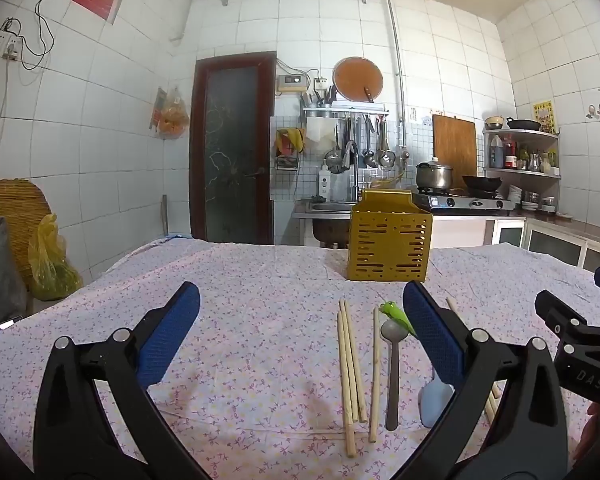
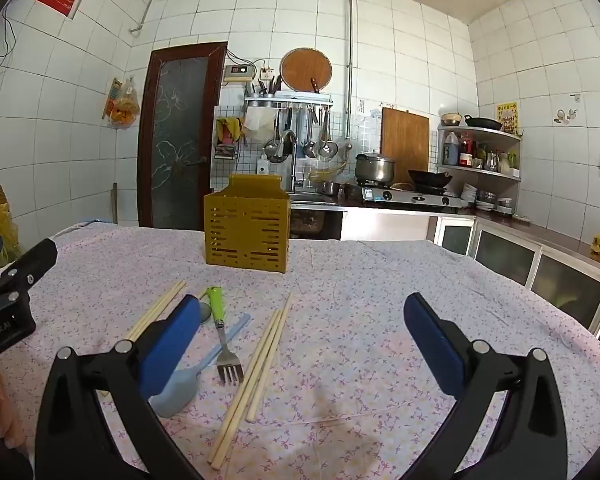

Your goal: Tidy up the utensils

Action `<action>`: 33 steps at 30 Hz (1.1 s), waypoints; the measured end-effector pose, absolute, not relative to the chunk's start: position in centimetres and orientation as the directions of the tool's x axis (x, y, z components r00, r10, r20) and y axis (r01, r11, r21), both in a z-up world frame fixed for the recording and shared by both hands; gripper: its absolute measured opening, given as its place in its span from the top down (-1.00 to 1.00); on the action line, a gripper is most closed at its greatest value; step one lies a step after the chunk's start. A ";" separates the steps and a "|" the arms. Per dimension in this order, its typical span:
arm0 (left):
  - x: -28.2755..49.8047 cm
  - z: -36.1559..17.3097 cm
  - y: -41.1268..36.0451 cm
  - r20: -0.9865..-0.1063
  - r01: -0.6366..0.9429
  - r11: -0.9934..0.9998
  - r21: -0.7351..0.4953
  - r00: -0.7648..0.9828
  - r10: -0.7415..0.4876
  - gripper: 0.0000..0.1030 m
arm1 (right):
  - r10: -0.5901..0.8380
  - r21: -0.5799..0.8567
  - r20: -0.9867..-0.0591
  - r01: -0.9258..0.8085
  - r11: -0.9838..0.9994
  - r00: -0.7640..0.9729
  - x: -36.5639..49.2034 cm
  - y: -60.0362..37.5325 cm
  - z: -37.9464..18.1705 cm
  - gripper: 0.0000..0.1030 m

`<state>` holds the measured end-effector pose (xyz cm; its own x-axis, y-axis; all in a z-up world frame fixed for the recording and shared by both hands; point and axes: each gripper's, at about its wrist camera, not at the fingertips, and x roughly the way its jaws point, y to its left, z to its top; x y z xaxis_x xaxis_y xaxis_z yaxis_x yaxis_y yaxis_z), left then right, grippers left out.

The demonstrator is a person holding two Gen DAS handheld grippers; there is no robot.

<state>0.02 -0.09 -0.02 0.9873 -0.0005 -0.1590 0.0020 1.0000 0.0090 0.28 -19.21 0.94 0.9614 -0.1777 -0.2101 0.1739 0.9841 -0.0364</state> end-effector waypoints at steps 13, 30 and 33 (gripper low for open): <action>0.1 0.0 0.0 -0.158 -0.001 1.000 -0.001 0.987 0.001 -0.90 | -0.178 -0.030 -0.210 0.176 0.984 0.961 -0.2 -19.4 1.8 -0.93; 0.0 0.0 0.0 -0.158 -0.002 1.000 -0.002 0.987 0.001 -0.90 | -0.181 -0.029 -0.202 0.179 0.983 0.963 -1.0 -20.1 2.0 -0.93; 0.1 0.0 0.0 -0.157 -0.003 1.000 -0.001 0.988 0.003 -0.90 | -0.181 -0.029 -0.201 0.179 0.984 0.963 -1.0 -20.1 2.1 -0.93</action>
